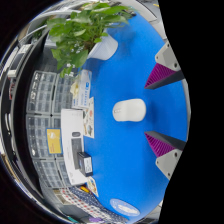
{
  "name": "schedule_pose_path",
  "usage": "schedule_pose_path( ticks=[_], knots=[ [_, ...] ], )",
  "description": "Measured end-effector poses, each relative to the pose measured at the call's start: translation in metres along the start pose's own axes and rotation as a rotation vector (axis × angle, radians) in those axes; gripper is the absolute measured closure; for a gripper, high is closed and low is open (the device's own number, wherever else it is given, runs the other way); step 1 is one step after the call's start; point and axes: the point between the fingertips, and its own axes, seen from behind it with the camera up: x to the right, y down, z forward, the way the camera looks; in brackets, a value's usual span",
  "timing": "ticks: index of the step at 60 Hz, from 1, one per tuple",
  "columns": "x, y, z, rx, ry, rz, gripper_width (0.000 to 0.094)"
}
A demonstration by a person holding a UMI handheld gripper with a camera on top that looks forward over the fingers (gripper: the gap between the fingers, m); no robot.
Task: Arrange mouse
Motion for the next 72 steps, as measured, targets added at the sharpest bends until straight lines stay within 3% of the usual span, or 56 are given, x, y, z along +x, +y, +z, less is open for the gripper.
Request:
schedule_pose_path(
  ticks=[21, 25, 26, 35, 41, 48, 55, 63, 72],
  knots=[
    [0.004, -0.042, 0.079, -0.051, -0.034, -0.012, 0.0256],
    [-0.005, -0.044, 0.082, -0.051, -0.058, 0.001, 0.0367],
    [-0.006, -0.044, 0.083, -0.05, -0.061, 0.004, 0.0431],
    [-0.006, -0.042, 0.083, -0.053, -0.037, 0.0, 0.0484],
    [-0.007, -0.041, 0.083, -0.064, -0.034, 0.009, 0.0585],
    [-0.004, -0.041, 0.081, -0.09, -0.015, 0.021, 0.0627],
    [-0.003, -0.047, 0.076, -0.104, 0.08, 0.004, 0.0627],
    [-0.04, -0.097, 0.043, -0.024, 0.145, 0.048, 0.0626],
    [-0.132, -0.178, -0.015, 0.12, 0.13, 0.054, 0.0626]
  ],
)
